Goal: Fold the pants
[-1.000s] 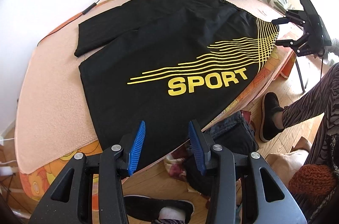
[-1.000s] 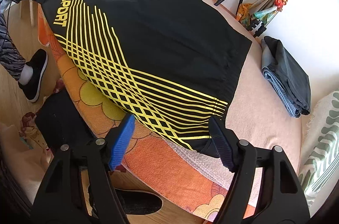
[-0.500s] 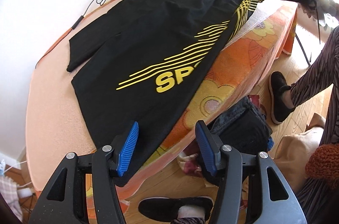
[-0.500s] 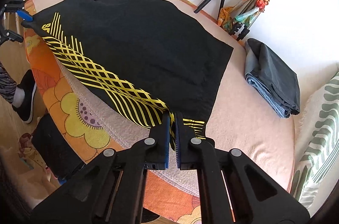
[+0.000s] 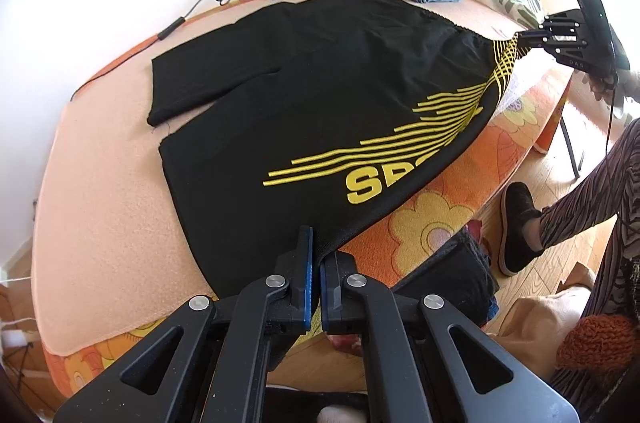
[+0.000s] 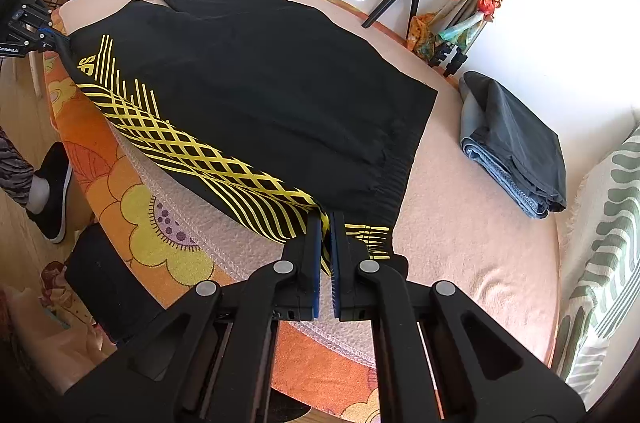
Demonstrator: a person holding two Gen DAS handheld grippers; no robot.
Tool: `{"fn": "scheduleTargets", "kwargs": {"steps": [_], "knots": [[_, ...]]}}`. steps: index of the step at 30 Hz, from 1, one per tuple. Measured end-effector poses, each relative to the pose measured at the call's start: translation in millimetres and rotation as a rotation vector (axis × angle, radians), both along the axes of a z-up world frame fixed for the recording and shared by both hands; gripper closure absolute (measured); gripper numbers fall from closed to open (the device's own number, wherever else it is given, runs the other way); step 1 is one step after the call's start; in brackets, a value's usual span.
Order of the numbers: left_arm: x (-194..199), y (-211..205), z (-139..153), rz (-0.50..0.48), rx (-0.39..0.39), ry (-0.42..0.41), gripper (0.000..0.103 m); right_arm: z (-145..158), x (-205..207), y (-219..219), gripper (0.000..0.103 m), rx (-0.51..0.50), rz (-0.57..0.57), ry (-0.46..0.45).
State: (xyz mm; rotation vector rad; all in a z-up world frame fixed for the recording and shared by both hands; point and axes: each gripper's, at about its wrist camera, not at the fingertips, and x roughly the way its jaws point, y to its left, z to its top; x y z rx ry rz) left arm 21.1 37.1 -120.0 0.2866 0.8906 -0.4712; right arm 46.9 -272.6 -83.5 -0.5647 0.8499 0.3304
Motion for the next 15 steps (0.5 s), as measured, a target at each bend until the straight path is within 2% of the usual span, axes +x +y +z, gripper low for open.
{"fn": "scheduleTargets", "kwargs": {"steps": [5, 15], "knots": [[3, 1, 23, 0.019, -0.033, -0.085, 0.103, 13, 1, 0, 0.1, 0.021, -0.021, -0.048], [38, 12, 61, 0.059, -0.075, -0.187, 0.103, 50, 22, 2, 0.1, 0.063, -0.089, -0.153]]}}
